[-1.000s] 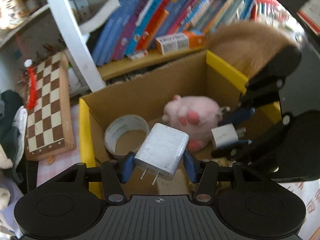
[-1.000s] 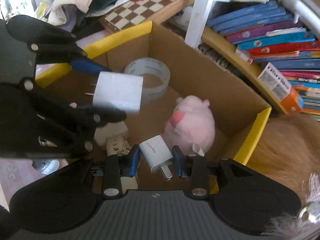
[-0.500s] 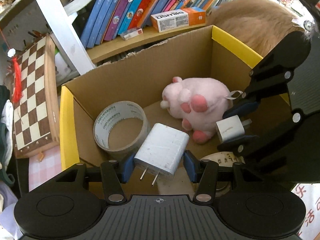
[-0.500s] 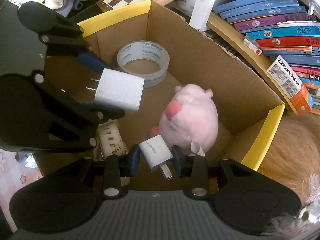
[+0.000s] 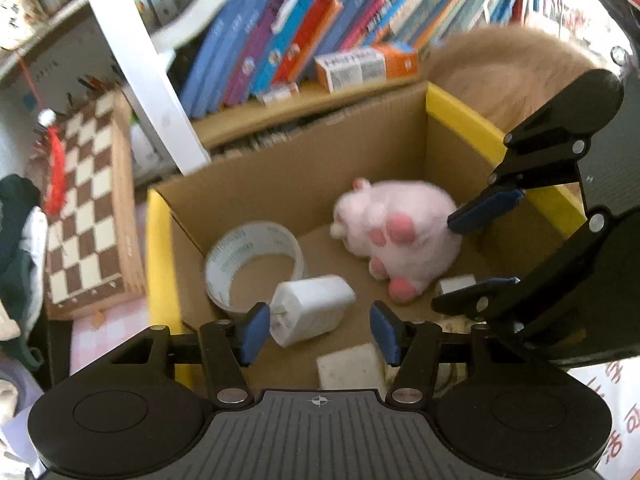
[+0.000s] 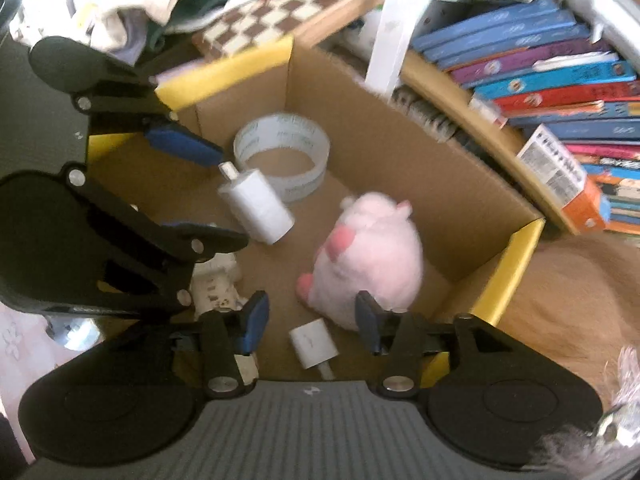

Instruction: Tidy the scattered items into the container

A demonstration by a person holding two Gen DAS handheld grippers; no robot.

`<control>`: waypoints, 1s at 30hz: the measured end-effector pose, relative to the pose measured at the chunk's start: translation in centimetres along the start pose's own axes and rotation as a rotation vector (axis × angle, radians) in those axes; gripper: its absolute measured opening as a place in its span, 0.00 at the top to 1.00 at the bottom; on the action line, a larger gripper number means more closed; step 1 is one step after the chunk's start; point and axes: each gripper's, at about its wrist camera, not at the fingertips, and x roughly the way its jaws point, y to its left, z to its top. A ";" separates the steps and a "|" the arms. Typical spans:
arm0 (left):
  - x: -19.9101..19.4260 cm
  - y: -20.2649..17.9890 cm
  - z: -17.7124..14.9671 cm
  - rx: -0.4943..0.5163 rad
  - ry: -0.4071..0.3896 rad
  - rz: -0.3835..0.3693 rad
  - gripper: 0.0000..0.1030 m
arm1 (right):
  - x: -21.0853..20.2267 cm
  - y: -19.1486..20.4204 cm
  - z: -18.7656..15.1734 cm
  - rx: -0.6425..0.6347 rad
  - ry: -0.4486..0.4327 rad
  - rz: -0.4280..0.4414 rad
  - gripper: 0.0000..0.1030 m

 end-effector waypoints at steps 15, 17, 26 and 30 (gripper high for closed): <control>-10.3 0.0 -1.9 -0.076 -0.264 0.012 0.38 | -9.4 2.1 -1.2 0.088 -0.223 -0.053 0.36; -11.7 -0.1 -2.6 -0.078 -0.291 0.008 0.38 | -10.6 3.1 -1.7 0.098 -0.245 -0.063 0.36; -16.6 0.4 -7.7 -0.135 -0.366 0.022 0.32 | -15.1 8.4 -4.6 0.152 -0.339 -0.152 0.32; -17.8 0.4 -10.3 -0.145 -0.372 0.029 0.27 | -16.1 11.0 -6.4 0.186 -0.361 -0.189 0.32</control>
